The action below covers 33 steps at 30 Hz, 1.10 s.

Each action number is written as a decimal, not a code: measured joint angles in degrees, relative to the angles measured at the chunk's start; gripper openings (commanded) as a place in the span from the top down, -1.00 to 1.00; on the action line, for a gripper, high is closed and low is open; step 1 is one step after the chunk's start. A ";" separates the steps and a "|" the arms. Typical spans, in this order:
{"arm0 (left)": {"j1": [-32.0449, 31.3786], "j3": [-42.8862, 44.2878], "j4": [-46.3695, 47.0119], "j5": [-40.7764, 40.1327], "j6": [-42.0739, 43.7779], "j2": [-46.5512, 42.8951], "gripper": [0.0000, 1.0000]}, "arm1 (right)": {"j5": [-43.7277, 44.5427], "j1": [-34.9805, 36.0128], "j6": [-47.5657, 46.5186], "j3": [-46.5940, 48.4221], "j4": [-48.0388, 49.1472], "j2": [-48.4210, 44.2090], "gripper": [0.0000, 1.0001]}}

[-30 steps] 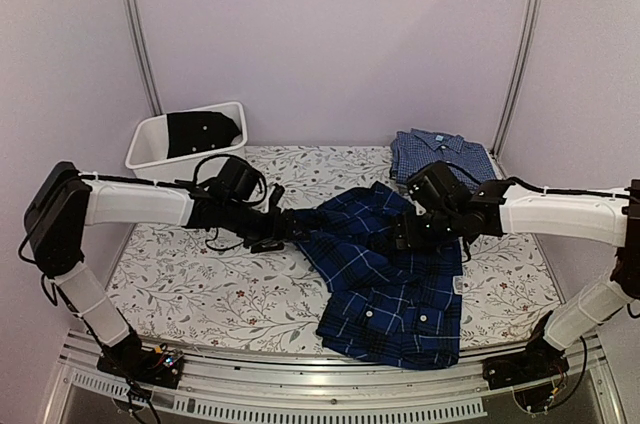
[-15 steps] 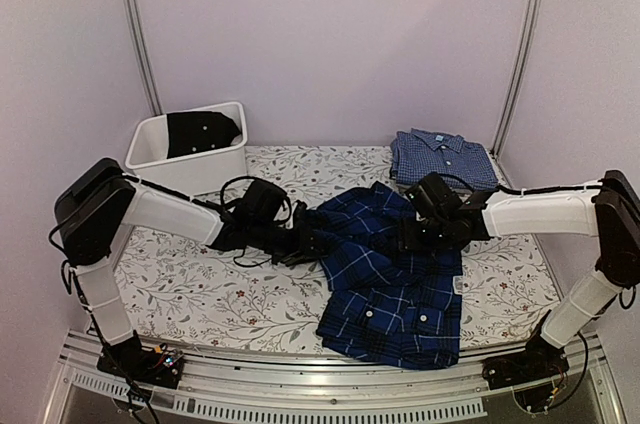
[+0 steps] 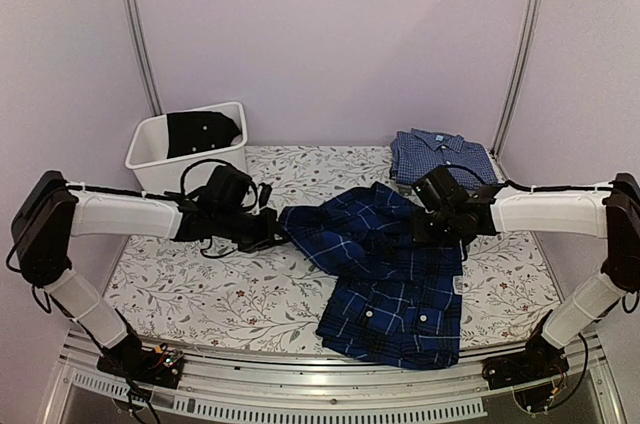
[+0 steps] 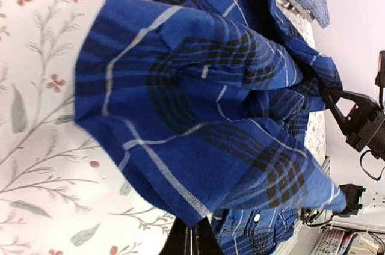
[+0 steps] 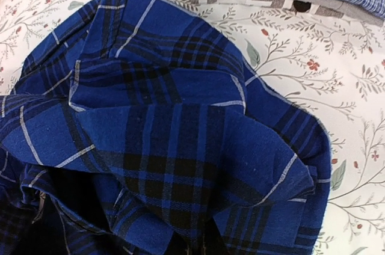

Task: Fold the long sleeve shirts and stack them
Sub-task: Flatten out the crumpled shirt at the center of the board.

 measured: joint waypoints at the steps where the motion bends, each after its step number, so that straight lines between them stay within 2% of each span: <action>1: 0.92 -0.44 -0.79 -0.33 0.52 -1.36 1.00 | 0.52 -0.02 -0.28 0.46 -0.63 -0.46 0.97; 5: 6.78 -1.40 -5.25 -0.90 4.00 -5.33 1.00 | 1.29 -1.62 -1.92 2.75 -1.92 -1.95 1.00; 9: 13.35 0.07 -10.34 -1.55 8.37 -5.44 1.00 | 2.01 -4.44 -4.04 5.05 -2.84 -1.92 1.00; 13: 17.97 6.80 -15.72 -3.23 13.09 -2.82 1.00 | 2.47 -7.41 -6.51 8.17 -3.56 -1.03 1.00; 18: 20.85 17.40 -19.08 -5.70 17.07 2.78 1.00 | 3.15 -11.21 -9.38 11.47 -3.82 1.49 1.00; 23: 23.58 22.34 -21.22 -6.91 19.28 6.64 1.00 | 2.62 -15.89 -11.56 13.25 -4.44 3.26 0.92; 26: 24.33 24.81 -23.08 -6.19 20.44 9.11 0.55 | 2.01 -18.05 -12.87 15.13 -4.96 4.17 0.70; 28: 24.24 25.57 -23.71 -5.66 21.40 10.29 0.15 | 1.55 -18.43 -13.77 16.81 -5.42 4.87 0.47; 29: 24.06 25.57 -24.11 -5.35 21.57 10.38 0.02 | 1.14 -18.43 -13.70 17.35 -5.53 5.05 0.34; 33: 22.23 25.55 -25.07 -4.76 22.29 9.70 -0.24 | 0.26 -17.05 -14.49 18.10 -6.32 5.11 -0.04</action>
